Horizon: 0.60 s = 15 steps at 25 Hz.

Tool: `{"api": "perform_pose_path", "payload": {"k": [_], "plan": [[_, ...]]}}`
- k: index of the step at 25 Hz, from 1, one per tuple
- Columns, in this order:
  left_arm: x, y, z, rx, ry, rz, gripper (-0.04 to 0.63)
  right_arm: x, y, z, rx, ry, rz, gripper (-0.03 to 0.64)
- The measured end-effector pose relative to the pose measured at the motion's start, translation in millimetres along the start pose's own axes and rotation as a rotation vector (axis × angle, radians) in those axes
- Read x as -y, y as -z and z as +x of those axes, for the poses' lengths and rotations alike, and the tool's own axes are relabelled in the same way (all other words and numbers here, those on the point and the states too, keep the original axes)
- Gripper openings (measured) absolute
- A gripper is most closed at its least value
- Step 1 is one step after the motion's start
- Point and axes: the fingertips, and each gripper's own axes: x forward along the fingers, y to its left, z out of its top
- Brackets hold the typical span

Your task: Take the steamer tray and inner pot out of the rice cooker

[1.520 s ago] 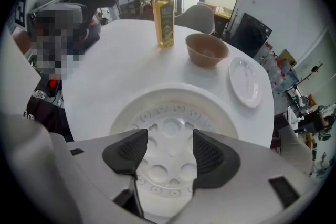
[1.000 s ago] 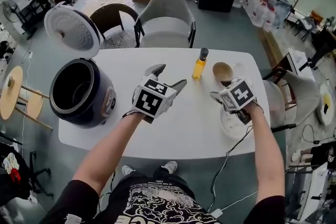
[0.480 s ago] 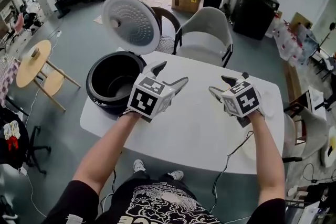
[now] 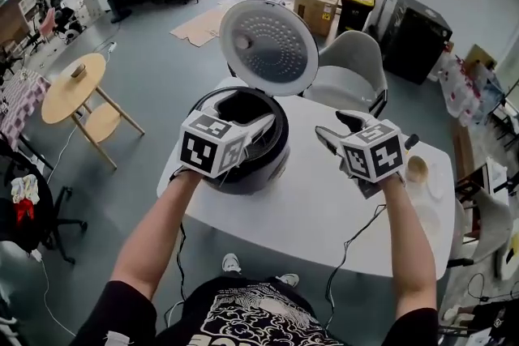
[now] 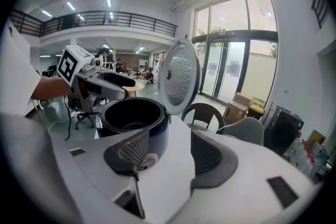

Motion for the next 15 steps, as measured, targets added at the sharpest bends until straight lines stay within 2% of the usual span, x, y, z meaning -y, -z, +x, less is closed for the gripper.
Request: {"api": "perform_pose_path", "payload": {"k": [8,11,15], "plan": [[-93,17,-59,0.019,0.021,-0.072,0.357,-60,-53,48,0.043,-0.037,0.069,0.264],[-116,24,-72,-0.008,0.073,-0.109,0.357,-75,-65,65,0.042,-0.059,0.122,0.264],[-136,41,-80,-0.068,0.172,-0.2,0.357,-91,-65,83,0.023,-0.08,0.21,0.265]]}}
